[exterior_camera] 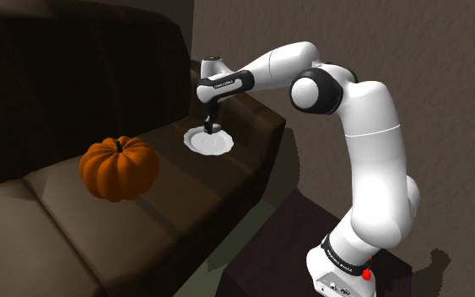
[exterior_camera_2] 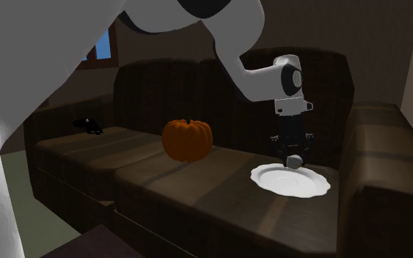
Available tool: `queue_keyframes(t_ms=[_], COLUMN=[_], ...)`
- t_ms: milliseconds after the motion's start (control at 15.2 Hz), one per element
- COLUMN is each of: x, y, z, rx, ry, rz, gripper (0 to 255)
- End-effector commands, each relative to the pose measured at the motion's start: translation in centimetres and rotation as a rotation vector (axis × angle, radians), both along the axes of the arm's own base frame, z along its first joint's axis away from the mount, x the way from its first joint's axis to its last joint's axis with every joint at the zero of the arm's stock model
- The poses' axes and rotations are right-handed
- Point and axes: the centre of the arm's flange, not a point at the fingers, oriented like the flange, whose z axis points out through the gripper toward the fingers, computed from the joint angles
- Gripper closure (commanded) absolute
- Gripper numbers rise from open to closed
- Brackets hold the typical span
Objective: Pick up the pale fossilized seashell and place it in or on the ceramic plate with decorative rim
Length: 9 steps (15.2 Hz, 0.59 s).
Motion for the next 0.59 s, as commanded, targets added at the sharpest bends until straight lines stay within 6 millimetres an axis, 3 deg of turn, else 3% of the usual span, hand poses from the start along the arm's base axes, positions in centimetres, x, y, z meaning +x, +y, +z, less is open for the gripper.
queue_keyframes(t_ms=[0, 330, 528], x=[0.0, 0.0, 0.0], y=[0.0, 0.0, 0.0], z=[-1.2, -4.0, -4.0], rx=[0.000, 0.000, 0.000], ry=[-0.001, -0.001, -0.001], rz=[0.000, 0.000, 0.000], gripper=[255, 255, 255])
